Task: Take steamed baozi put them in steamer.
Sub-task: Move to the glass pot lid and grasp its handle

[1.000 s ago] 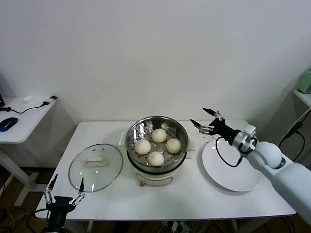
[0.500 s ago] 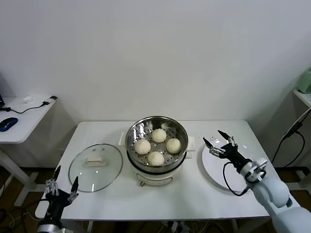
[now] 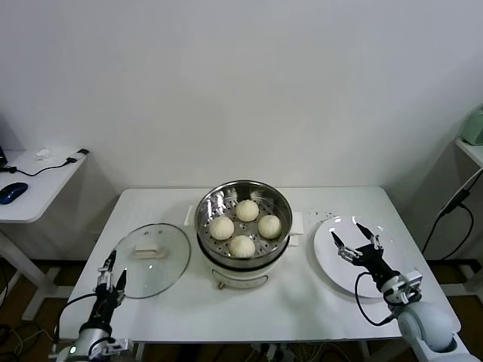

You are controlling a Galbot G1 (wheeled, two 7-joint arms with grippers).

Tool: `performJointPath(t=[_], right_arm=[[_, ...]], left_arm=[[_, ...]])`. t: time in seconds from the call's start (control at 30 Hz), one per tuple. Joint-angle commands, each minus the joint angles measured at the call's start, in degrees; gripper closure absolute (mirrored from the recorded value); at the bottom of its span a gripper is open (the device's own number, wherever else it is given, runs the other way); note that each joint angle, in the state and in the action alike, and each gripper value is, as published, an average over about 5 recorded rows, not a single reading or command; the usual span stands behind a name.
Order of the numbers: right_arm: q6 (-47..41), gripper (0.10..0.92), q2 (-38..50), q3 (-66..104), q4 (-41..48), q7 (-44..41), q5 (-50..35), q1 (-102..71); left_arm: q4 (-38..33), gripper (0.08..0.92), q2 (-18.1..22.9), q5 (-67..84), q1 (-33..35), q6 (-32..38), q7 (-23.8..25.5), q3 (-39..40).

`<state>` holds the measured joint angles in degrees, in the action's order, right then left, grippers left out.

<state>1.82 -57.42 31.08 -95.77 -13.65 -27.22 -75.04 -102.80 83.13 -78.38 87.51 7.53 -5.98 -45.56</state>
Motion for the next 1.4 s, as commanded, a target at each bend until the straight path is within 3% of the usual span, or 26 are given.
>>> performJointPath(t=[0.03,0.53,0.77,0.9,1.4], right_arm=[[-0.11,0.203,-2.8,2.3,0.78,0.45,4.13,-2.29],[0.33,0.203,-3.26,2.24,1.35,1.22,5.98,-1.89],[0.96,0.203,-3.72,2.69,1.53,1.18,6.78,-1.95],[1.16,0.203,-4.0,2.74,1.79,1.11,7.11,-1.82],[2.18,0.203,-5.33,3.23,2.56,0.61,9.02,-2.3]], left_arm=[[12.64,0.177,-0.51,-5.62,-10.78,-4.43,-2.36,7.78],[19.07,0.177,-0.48,-4.78,-18.57,-14.15,-3.31,12.27],[20.08,0.177,-1.6,-8.37,-19.48,-18.9,0.51,11.82],[20.19,0.177,-2.28,-7.24,-19.3,-18.99,1.16,11.67],[25.34,0.177,-2.27,0.1,-23.61,-16.47,-4.88,13.14]])
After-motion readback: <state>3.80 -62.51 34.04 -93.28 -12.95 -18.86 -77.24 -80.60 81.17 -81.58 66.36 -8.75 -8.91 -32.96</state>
